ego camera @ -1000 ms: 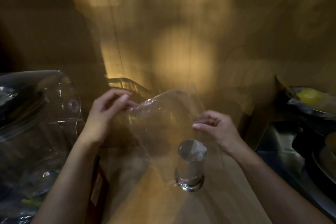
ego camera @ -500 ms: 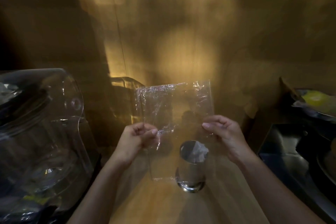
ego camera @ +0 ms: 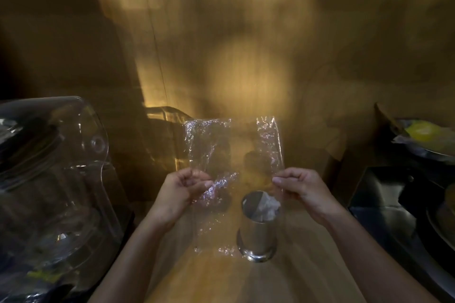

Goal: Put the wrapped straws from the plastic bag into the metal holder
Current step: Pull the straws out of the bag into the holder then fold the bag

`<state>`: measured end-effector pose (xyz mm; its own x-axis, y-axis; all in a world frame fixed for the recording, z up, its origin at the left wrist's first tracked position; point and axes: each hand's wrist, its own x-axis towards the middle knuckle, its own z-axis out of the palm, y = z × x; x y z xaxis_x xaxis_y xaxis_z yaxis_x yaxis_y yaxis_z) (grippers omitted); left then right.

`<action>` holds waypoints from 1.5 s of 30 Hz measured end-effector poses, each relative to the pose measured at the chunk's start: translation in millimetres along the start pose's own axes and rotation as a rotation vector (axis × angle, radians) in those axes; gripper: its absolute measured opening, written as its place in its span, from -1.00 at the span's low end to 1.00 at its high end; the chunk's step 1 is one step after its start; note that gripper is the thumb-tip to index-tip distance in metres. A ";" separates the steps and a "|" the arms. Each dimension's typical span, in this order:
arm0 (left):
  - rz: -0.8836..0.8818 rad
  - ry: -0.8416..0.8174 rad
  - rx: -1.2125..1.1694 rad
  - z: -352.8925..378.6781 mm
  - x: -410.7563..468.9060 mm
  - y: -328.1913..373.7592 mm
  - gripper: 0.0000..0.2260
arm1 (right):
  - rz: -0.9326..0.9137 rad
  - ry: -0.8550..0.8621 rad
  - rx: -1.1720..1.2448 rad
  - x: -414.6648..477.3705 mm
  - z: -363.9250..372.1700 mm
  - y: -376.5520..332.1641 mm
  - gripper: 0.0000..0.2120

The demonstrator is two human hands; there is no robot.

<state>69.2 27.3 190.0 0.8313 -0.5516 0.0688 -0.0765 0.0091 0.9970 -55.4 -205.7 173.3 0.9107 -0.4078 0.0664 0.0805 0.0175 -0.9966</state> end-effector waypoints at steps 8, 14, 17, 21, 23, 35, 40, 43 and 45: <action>0.027 -0.028 0.034 -5.9 0.4 3.7 -0.94 | -0.046 0.081 0.017 4.8 3.6 6.8 -0.91; 0.070 0.056 0.036 -8.1 2.5 4.0 -0.92 | -0.015 0.063 0.088 7.3 2.5 9.7 -0.91; 0.090 0.055 0.096 -12.1 1.8 2.3 -0.78 | 0.013 -0.009 0.126 4.6 1.5 6.5 -0.84; 0.117 0.010 0.150 -19.1 0.7 0.6 -0.71 | -0.050 -0.004 0.014 5.7 -2.9 7.2 -0.70; 0.126 0.012 0.180 -17.8 -0.1 0.6 -0.63 | -0.059 0.023 0.015 7.0 -1.2 9.7 -0.64; -0.012 0.087 0.346 -24.4 -7.3 -17.6 -0.79 | -0.177 -0.255 -0.371 4.5 33.9 -3.7 -0.65; -0.072 -0.363 0.174 10.4 -17.0 -17.3 -0.46 | -0.281 -0.493 -0.658 4.7 65.6 -27.1 -0.51; -0.023 -0.319 0.156 25.2 -19.3 -27.5 -0.76 | -0.287 -0.497 -0.609 5.5 80.5 -35.8 -0.43; -0.016 -0.199 0.149 23.3 -19.4 -34.2 -0.91 | -0.290 -0.431 -0.554 6.7 84.0 -37.6 -0.40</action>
<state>42.9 18.3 153.8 0.7096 -0.7040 0.0305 -0.1571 -0.1159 0.9808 -18.3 -132.4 215.4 0.9711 0.0687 0.2287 0.2287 -0.5437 -0.8075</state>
